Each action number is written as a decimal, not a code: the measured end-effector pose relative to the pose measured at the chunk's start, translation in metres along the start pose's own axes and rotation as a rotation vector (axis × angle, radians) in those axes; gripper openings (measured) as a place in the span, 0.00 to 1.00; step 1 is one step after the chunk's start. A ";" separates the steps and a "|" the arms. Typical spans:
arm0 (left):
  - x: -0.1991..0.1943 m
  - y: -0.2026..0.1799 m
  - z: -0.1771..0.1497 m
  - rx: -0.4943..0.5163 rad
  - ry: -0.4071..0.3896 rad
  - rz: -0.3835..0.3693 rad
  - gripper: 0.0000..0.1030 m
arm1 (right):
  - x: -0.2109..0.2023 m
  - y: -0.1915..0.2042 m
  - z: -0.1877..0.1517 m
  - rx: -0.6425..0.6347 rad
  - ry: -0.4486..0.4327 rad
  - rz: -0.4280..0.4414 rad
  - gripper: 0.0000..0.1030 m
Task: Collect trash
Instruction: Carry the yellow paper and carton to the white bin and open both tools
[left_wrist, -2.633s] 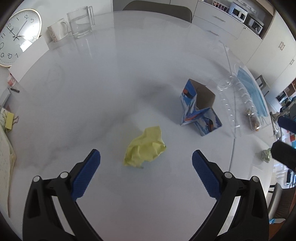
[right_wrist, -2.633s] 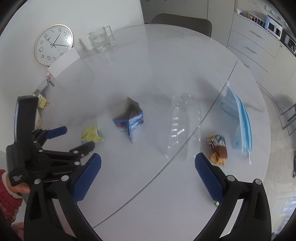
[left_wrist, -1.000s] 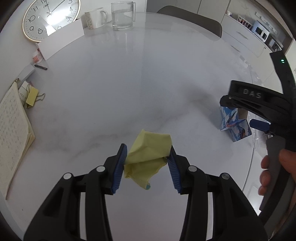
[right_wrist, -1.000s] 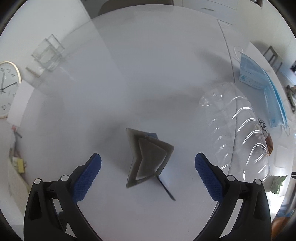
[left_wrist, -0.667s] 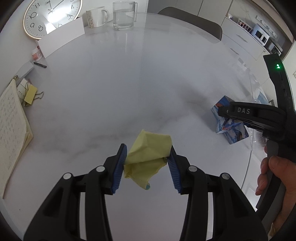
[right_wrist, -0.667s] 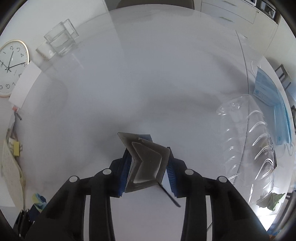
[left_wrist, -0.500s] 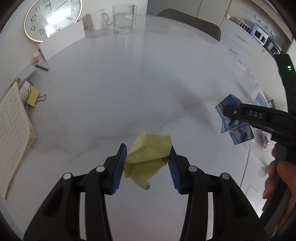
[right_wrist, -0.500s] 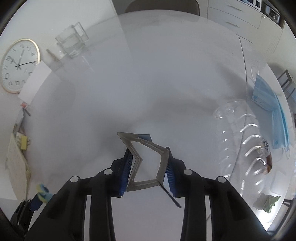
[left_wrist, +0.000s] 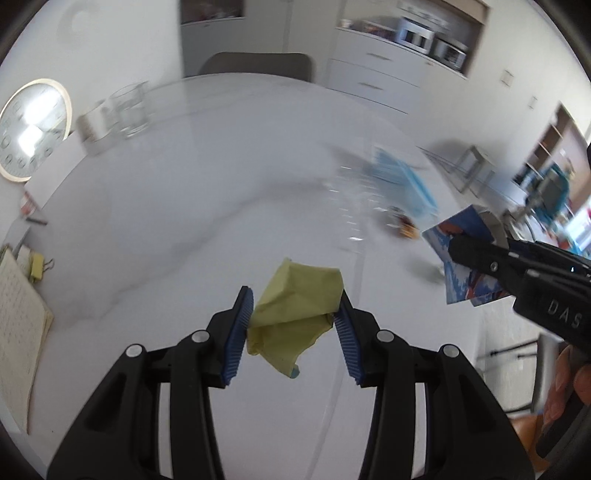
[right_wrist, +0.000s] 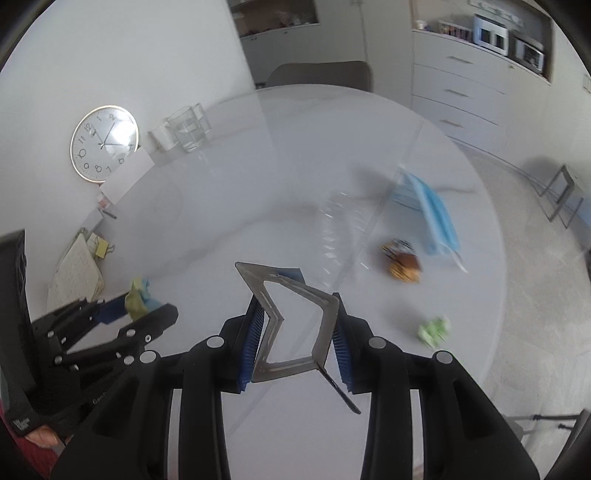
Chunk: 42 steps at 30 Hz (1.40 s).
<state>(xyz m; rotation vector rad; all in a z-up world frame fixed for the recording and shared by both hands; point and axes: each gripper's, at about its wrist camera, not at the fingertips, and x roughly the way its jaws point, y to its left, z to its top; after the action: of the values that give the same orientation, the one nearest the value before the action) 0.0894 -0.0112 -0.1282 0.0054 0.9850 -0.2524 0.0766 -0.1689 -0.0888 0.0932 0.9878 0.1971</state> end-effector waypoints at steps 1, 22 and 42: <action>-0.003 -0.011 -0.002 0.020 0.004 -0.014 0.43 | -0.010 -0.012 -0.012 0.016 -0.005 -0.020 0.36; 0.044 -0.268 -0.081 0.381 0.240 -0.284 0.43 | -0.092 -0.201 -0.172 0.375 0.025 -0.227 0.37; 0.049 -0.281 -0.083 0.346 0.245 -0.194 0.81 | -0.082 -0.225 -0.183 0.376 0.027 -0.158 0.37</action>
<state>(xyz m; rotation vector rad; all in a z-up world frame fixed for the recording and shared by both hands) -0.0132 -0.2848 -0.1837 0.2627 1.1756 -0.6088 -0.0930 -0.4086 -0.1596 0.3551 1.0451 -0.1345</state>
